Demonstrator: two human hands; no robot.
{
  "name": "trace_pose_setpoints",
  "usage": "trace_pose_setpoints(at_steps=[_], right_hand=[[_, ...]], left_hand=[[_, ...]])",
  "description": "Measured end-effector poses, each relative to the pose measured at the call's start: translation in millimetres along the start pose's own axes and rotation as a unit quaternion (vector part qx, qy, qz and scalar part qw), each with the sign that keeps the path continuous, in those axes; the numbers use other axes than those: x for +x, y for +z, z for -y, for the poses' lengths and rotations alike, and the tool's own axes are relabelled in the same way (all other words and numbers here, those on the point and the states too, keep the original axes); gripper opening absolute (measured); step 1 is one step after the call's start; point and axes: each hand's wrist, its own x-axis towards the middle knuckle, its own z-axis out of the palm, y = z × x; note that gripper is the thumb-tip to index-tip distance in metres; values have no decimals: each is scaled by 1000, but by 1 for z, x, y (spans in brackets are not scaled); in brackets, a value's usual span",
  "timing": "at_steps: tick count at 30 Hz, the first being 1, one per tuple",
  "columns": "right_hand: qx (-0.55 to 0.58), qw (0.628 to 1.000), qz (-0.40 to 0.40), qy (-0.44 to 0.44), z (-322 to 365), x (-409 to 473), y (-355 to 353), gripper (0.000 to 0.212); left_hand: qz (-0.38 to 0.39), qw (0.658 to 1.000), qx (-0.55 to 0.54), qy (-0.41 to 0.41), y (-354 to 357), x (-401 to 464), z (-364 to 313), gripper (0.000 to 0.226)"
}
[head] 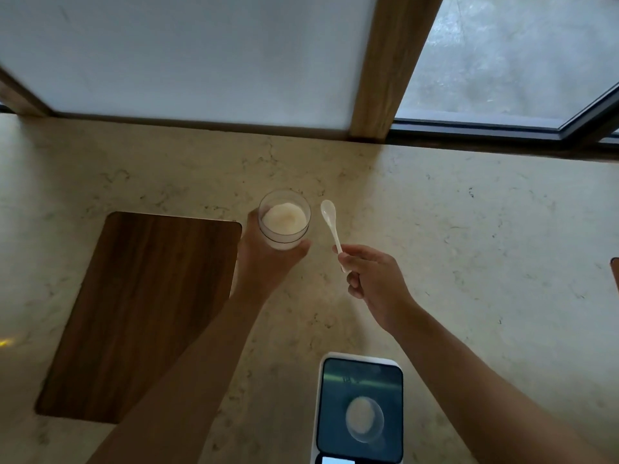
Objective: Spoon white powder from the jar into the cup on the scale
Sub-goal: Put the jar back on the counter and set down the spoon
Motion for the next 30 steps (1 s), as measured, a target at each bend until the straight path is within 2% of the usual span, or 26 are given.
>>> trace_pose_setpoints(at_steps=[9, 21, 30], right_hand=[[-9, 1000, 5, 1, 3, 4, 0, 19], [-9, 1000, 12, 4, 4, 7, 3, 19], [-13, 1000, 2, 8, 4, 6, 3, 18]], left_hand=[[8, 999, -44, 2, 12, 13, -1, 87], [-6, 999, -32, -4, 11, 19, 9, 87], [49, 997, -52, -1, 8, 27, 19, 77]])
